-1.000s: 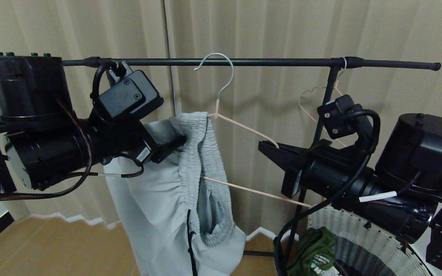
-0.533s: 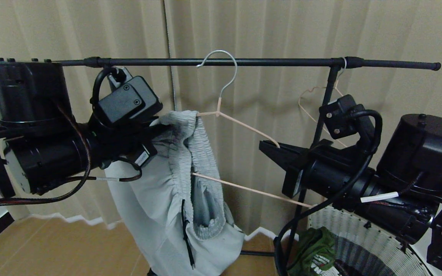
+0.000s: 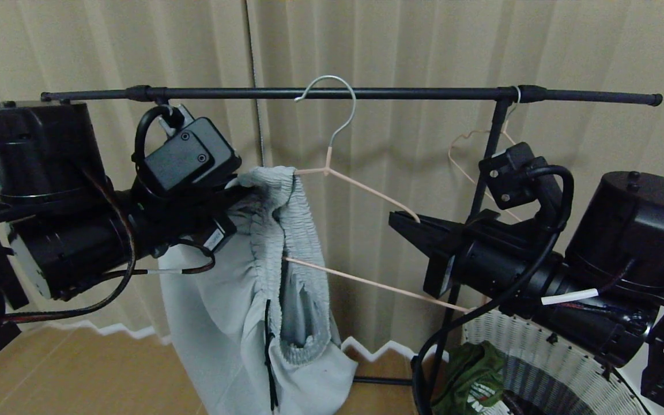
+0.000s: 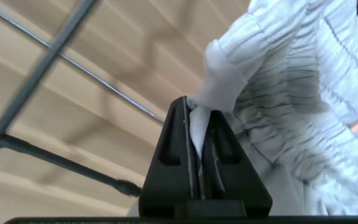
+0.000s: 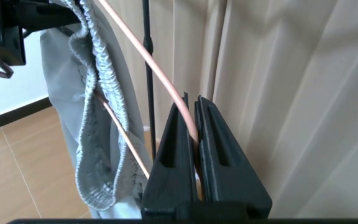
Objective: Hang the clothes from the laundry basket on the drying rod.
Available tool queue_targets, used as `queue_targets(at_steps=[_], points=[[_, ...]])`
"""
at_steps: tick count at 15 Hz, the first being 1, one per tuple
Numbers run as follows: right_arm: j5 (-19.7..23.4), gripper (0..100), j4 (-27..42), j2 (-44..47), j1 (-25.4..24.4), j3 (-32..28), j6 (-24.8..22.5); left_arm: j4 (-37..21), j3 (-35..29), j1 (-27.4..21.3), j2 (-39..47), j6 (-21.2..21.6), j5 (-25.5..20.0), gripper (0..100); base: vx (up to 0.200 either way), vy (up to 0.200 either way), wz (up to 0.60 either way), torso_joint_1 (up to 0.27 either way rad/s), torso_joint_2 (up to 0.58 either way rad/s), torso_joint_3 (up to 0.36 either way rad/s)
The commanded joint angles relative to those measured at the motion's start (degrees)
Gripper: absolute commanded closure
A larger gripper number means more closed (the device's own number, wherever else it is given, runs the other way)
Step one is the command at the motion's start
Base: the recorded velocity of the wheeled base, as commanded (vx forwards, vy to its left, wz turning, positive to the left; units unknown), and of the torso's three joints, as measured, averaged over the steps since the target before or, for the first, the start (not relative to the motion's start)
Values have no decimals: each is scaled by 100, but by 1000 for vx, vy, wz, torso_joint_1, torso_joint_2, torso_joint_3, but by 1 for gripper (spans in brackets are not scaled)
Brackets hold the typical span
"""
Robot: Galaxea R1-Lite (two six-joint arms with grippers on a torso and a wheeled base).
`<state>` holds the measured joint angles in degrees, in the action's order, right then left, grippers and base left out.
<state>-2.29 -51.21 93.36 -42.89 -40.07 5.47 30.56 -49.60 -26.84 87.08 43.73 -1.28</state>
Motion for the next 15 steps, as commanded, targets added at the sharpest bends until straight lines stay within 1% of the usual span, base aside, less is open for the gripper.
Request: queue_targets(at_steps=[1, 2, 3, 6, 7, 8, 9, 10, 13, 15], points=[[1, 100, 6, 34, 0, 8, -2, 187, 188, 4, 29, -5, 14, 100, 0, 0, 0, 0, 0, 0], [1, 0, -3, 42, 0, 26, -2, 205, 232, 12, 20, -5, 40, 100, 0, 0, 0, 0, 0, 0], [-8, 0, -3, 51, 8, 26, -11, 205, 249, 30, 2, -5, 75, 100, 0, 0, 0, 0, 0, 0], [-26, 0, -3, -10, 131, 34, -11, 205, 337, 162, -7, -40, 655, 100, 0, 0, 0, 0, 0, 0], [-43, 0, -12, -19, 158, 78, -73, 205, 346, 232, -7, -145, 1121, 100, 0, 0, 0, 0, 0, 0], [-34, 0, -38, -10, 158, 157, -134, 205, 337, 232, -7, -383, 1402, 100, 0, 0, 0, 0, 0, 0], [-26, 0, -187, 16, 158, 245, -187, 205, 329, 223, 2, -760, 1640, 100, 0, 0, 0, 0, 0, 0], [-8, 0, -495, 78, 158, 412, -284, 205, 329, 153, 11, -1270, 1903, 100, 0, 0, 0, 0, 0, 0], [9, 0, -592, 95, 114, 667, -451, 205, 249, -128, 11, -2290, 2062, 100, 0, 0, 0, 0, 0, 0], [97, 0, -592, 95, 26, 667, -451, 205, 65, -330, 11, -2835, 2053, 100, 0, 0, 0, 0, 0, 0]])
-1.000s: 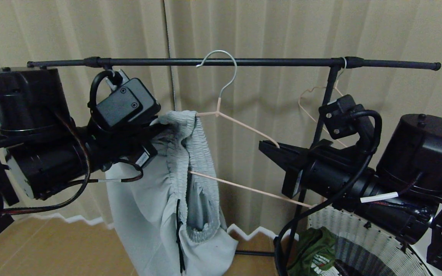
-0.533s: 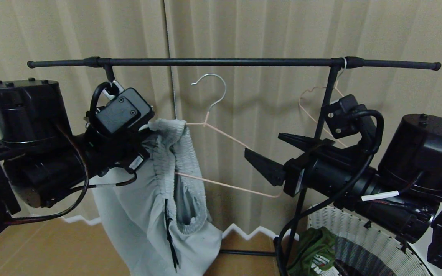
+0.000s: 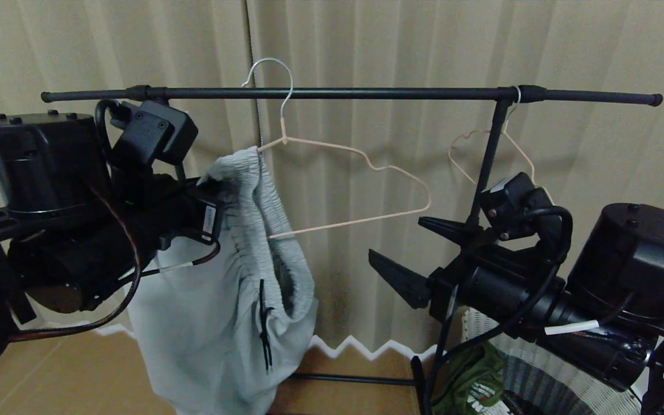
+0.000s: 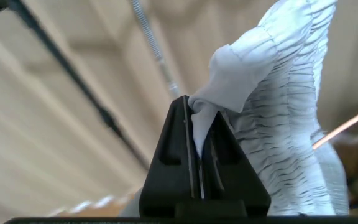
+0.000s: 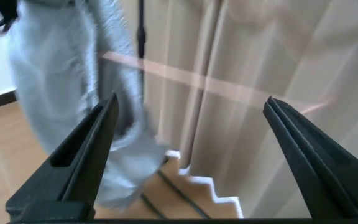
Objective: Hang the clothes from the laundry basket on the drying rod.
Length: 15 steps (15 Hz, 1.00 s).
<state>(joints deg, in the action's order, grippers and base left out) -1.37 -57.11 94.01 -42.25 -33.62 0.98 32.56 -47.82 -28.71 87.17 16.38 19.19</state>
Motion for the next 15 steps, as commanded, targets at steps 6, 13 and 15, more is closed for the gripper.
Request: queue_targets(at_steps=[6, 13, 15], points=[[40, 0, -37, 574, -55, -83, -1, 13, -605, -768, 10, -821, -73, 100, 0, 0, 0, 0, 0, 0], [31, 0, -37, 653, 165, 181, 8, 303, -632, -952, -8, -803, -82, 100, 0, 0, 0, 0, 0, 0], [22, 0, -37, 662, 165, 330, 17, 312, -667, -961, -34, -803, -117, 100, 0, 0, 0, 0, 0, 0]])
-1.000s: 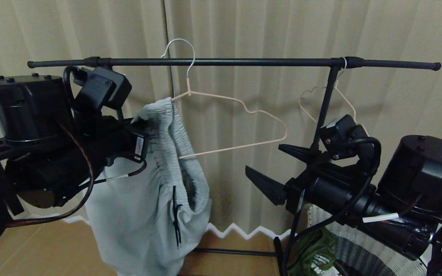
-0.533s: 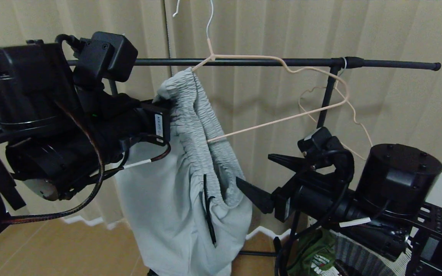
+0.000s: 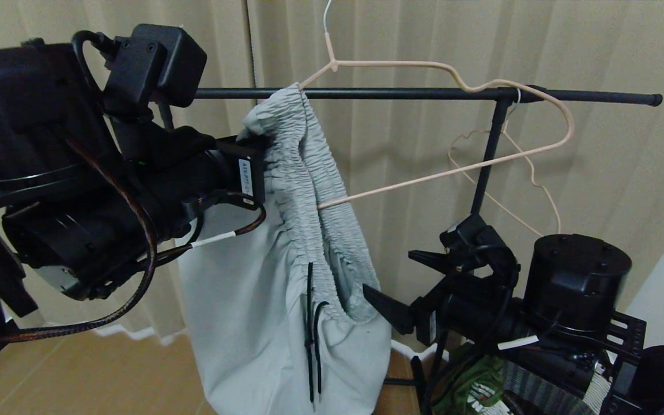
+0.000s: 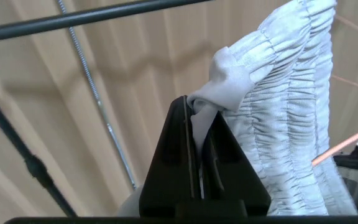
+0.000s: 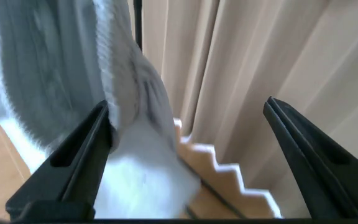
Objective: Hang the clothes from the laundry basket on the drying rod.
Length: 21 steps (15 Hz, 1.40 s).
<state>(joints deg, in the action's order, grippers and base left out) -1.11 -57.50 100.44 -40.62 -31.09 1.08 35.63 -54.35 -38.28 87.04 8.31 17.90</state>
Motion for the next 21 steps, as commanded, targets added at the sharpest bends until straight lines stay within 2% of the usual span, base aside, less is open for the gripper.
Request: queue_targets(at_steps=[1, 5, 6, 9, 13, 15, 16, 17, 19, 21], points=[[5, 0, 2, 28, 1, 129, 6, 5, -23, -4, -64, -14, -137, 100, 0, 0, 0, 0, 0, 0], [5, 0, -7, 108, -7, 112, -3, 5, -23, -162, -100, -23, -269, 100, 0, 0, 0, 0, 0, 0], [5, 100, 2, 108, -7, 129, -3, 5, -41, -171, -91, -14, -269, 100, 0, 0, 0, 0, 0, 0], [-3, 100, -7, 90, 10, 173, -3, 5, -41, -154, -100, 4, -269, 100, 0, 0, 0, 0, 0, 0], [-21, 100, -7, 2, 581, 243, -3, -4, 126, 57, -108, 144, -260, 100, 0, 0, 0, 0, 0, 0], [5, 100, -7, -51, 1109, 173, -3, 5, 478, 444, -258, 610, -269, 100, 0, 0, 0, 0, 0, 0], [5, 100, -7, -51, 1109, 173, -3, 5, 478, 444, -258, 610, -269, 100, 0, 0, 0, 0, 0, 0], [14, 100, -68, -33, 1364, 24, -3, 5, 732, 567, -328, 839, -269, 100, 0, 0, 0, 0, 0, 0], [23, 100, -235, 2, 1513, -179, -21, 5, 1005, 655, -398, 1049, -269, 100, 0, 0, 0, 0, 0, 0], [32, 100, -226, 2, 1583, -381, -21, 5, 1400, 1051, -442, 1709, -269, 100, 0, 0, 0, 0, 0, 0]])
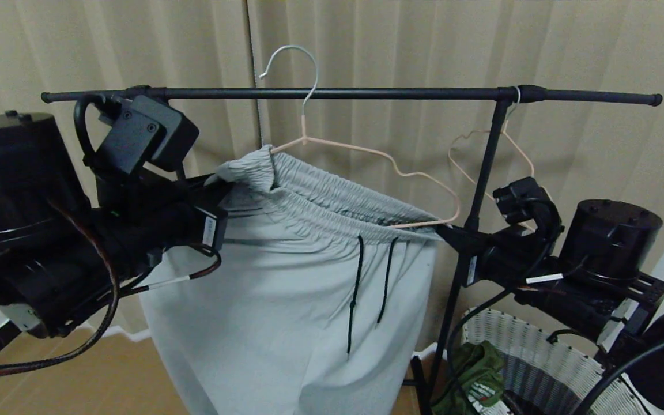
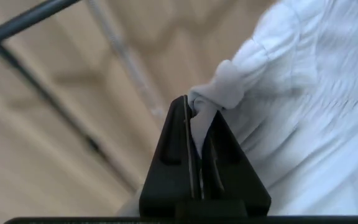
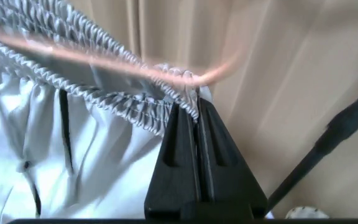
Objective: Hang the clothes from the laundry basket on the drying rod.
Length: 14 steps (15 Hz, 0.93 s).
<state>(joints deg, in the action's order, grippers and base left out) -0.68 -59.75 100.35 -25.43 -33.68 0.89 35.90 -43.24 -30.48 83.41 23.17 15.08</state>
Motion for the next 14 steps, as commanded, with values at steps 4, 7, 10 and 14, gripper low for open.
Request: queue_targets(at_steps=[4, 7, 10, 14], points=[[-11, 100, -11, 11, 73, -156, -1, 365, 773, 727, -26, 987, 13, 100, 0, 0, 0, 0, 0, 0], [16, 100, -11, -42, 73, -156, -1, 725, 975, 877, 79, 1119, 30, 100, 0, 0, 0, 0, 0, 0], [68, 100, 51, -209, -6, -156, -19, 725, 967, 886, 185, 1119, 30, 100, 0, 0, 0, 0, 0, 0], [288, 100, 358, -411, -489, -183, -265, 725, 923, 850, 264, 1119, 39, 100, 0, 0, 0, 0, 0, 0]])
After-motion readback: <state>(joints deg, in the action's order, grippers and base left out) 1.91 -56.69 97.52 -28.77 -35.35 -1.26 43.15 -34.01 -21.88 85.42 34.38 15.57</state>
